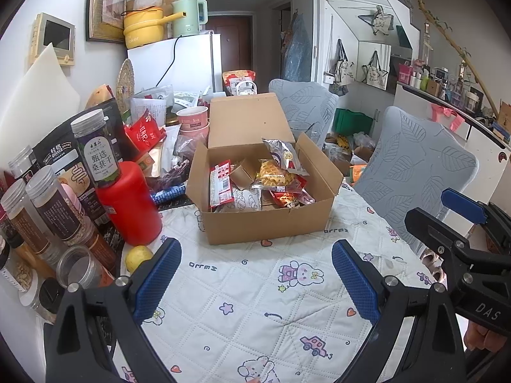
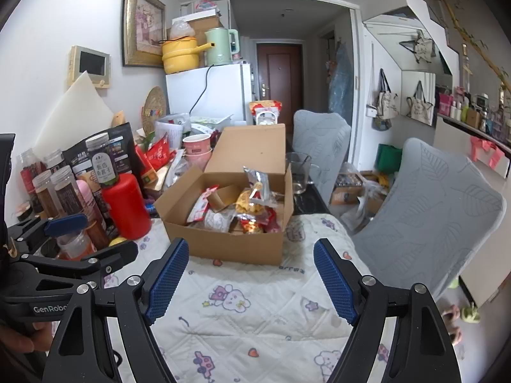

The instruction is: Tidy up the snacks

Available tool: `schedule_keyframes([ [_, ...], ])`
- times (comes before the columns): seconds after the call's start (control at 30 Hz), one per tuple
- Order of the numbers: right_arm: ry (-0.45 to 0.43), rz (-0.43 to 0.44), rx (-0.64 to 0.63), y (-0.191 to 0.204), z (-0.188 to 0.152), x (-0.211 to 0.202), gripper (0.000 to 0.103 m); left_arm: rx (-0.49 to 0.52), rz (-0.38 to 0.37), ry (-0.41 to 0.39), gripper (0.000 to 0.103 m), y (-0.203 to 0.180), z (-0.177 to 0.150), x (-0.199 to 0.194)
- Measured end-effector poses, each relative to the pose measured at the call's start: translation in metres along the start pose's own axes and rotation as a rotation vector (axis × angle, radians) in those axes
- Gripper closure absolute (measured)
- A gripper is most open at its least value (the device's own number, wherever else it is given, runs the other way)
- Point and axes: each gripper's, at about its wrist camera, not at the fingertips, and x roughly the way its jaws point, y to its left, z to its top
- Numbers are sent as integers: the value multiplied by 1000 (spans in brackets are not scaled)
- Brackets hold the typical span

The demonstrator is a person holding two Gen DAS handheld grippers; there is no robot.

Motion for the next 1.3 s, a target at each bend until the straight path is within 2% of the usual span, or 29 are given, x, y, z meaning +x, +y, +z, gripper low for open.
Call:
schedule_keyframes([
  [0.33, 12, -6, -3, -5, -2, 5, 22, -17, 0, 6, 6, 3, -2, 2],
  [1.3, 23, -44, 18, -4, -8, -1, 22, 24, -16, 13, 6, 0, -4, 1],
])
